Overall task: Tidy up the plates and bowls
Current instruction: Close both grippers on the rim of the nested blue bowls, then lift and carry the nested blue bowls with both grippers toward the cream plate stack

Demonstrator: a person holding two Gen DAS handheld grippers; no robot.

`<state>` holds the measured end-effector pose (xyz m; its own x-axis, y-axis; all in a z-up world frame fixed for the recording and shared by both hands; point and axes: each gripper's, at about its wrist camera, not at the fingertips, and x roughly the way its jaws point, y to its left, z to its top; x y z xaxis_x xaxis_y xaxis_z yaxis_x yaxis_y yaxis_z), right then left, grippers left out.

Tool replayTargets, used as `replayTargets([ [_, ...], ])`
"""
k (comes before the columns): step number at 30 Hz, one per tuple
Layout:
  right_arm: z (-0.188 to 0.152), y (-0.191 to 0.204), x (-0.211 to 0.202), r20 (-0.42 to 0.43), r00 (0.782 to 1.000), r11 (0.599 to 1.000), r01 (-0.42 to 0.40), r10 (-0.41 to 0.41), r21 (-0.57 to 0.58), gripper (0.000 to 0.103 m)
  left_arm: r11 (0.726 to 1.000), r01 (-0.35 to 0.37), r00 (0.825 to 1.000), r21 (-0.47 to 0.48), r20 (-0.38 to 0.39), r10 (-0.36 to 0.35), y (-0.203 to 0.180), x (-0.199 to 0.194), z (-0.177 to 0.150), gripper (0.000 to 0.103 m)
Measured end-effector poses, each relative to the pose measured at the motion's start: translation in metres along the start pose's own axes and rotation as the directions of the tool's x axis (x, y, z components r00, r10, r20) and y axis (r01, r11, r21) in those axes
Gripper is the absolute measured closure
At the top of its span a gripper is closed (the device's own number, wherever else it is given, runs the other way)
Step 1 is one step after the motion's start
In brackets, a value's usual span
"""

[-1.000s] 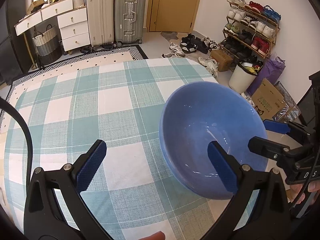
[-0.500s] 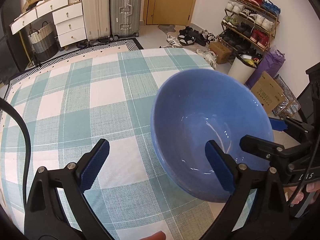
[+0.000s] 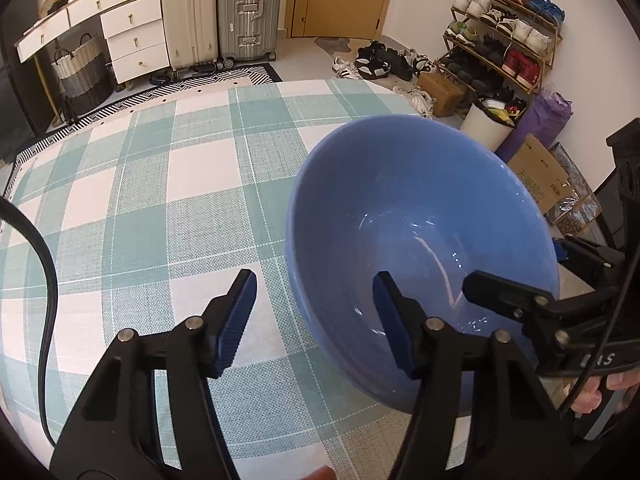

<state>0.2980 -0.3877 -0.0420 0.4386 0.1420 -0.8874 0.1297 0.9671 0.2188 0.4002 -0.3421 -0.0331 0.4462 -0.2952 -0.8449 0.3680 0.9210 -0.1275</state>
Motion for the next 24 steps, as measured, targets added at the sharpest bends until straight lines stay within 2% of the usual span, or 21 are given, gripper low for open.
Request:
replayTargets([
  [1,-0.0003,-0.0006,0.0014,-0.010,1.000,1.000,-0.007,0.007,0.004,0.026,1.000,0.001,1.000,-0.001,-0.003,-0.001,-0.0002,0.0007,0.0001,0.046],
  [3,-0.0004,-0.0011,0.0043,-0.021,1.000,1.000,-0.008,0.008,0.003,0.029,1.000,0.008,1.000,-0.002,-0.010,-0.008,-0.0015,0.0035,0.0014,0.049],
  [5,-0.0012,-0.0011,0.0045,-0.021,1.000,1.000,-0.017,0.017,0.001,0.033,1.000,0.016,1.000,0.006,-0.015,-0.016,-0.0026,0.0042,0.0015,0.057],
  [6,-0.0012,-0.0009,0.0049,-0.021,1.000,1.000,-0.023,0.023,0.000,0.043,1.000,0.020,1.000,0.010,-0.021,-0.020,-0.0044,0.0061,0.0023,0.060],
  [7,-0.0009,0.0000,0.0051,-0.023,0.999,1.000,-0.027,0.027,-0.003,0.048,1.000,0.019,1.000,0.012,-0.022,-0.019,-0.0057,0.0052,0.0019,0.064],
  [9,-0.0008,0.0035,0.0047,-0.021,1.000,1.000,-0.021,0.021,-0.022,0.054,1.000,0.026,0.999,0.016,-0.030,-0.025,-0.0082,0.0077,0.0029,0.072],
  [14,0.0003,0.0029,0.0060,-0.017,1.000,1.000,-0.012,0.012,-0.017,0.059,1.000,0.020,0.999,0.014,-0.030,-0.019,-0.0081,0.0065,0.0000,0.075],
  [17,0.0008,-0.0010,0.0063,-0.015,1.000,1.000,-0.009,0.009,0.002,0.067,1.000,0.016,1.000,0.014,-0.027,-0.015,-0.0057,0.0036,-0.0014,0.079],
  [24,-0.0007,0.0024,0.0066,-0.012,1.000,1.000,0.016,-0.017,-0.020,0.070,1.000,0.000,1.000,0.020,-0.025,0.000,-0.0056,0.0019,-0.0017,0.082],
])
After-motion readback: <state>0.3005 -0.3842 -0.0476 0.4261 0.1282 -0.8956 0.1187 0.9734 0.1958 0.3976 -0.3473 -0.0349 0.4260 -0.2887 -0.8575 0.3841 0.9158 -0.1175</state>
